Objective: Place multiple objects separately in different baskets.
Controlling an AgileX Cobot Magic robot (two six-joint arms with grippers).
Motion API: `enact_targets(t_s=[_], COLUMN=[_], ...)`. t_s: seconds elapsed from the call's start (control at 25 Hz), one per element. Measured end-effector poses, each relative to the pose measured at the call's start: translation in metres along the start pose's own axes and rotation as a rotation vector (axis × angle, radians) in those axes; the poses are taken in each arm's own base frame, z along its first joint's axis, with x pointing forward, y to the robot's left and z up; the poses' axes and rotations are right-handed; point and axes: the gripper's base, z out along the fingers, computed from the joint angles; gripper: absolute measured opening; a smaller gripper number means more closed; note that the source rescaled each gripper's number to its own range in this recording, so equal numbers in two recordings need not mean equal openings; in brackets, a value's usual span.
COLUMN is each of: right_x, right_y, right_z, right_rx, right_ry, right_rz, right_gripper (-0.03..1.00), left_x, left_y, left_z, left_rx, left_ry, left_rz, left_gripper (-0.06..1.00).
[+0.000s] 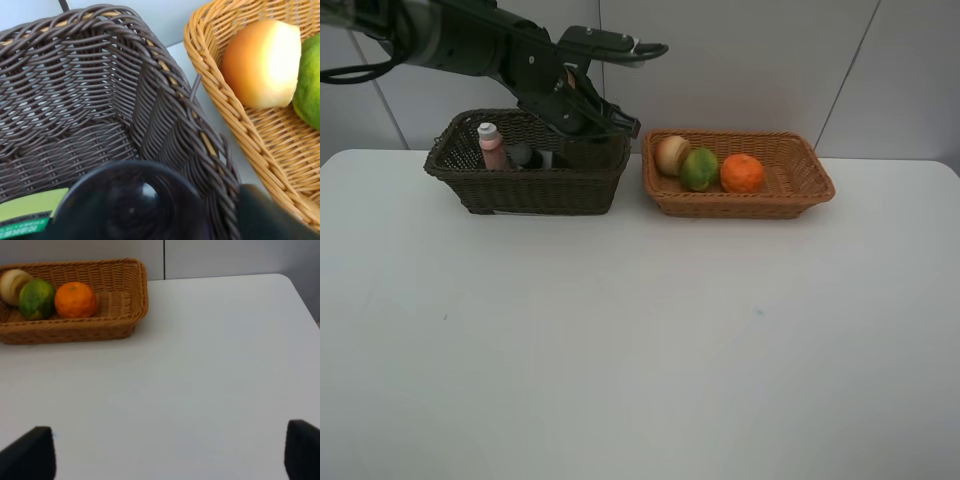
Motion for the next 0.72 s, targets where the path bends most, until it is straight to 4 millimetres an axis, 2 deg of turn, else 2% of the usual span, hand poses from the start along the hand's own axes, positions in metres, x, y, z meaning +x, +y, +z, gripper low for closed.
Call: enact_targets(t_s=[0.04, 0.12, 0.32, 0.4, 0.52, 0.72], right_x=[0.0, 0.0, 0.0, 0.0, 0.0, 0.0], right_y=[0.0, 0.0, 0.0, 0.0, 0.0, 0.0], right_z=[0.0, 0.0, 0.0, 0.0, 0.0, 0.0], right_rx=[0.0, 0.0, 0.0, 0.0, 0.0, 0.0], right_ry=[0.0, 0.0, 0.0, 0.0, 0.0, 0.0], right_rz=[0.0, 0.0, 0.0, 0.0, 0.0, 0.0], right_gripper=[0.98, 0.98, 0.98, 0.98, 0.98, 0.98], left_x=[0.0, -0.001, -0.016, -0.022, -0.033, -0.043], left_y=[0.0, 0.0, 0.001, 0.002, 0.01, 0.038], left_z=[0.0, -0.001, -0.027, -0.045, -0.082, -0.153], left_rx=[0.0, 0.0, -0.01, -0.025, -0.056, -0.131], left_ry=[0.0, -0.001, -0.01, 0.015, 0.057, 0.084], left_rz=[0.0, 0.0, -0.003, -0.006, -0.034, -0.097], left_gripper=[0.83, 0.92, 0.96, 0.96, 0.96, 0.96])
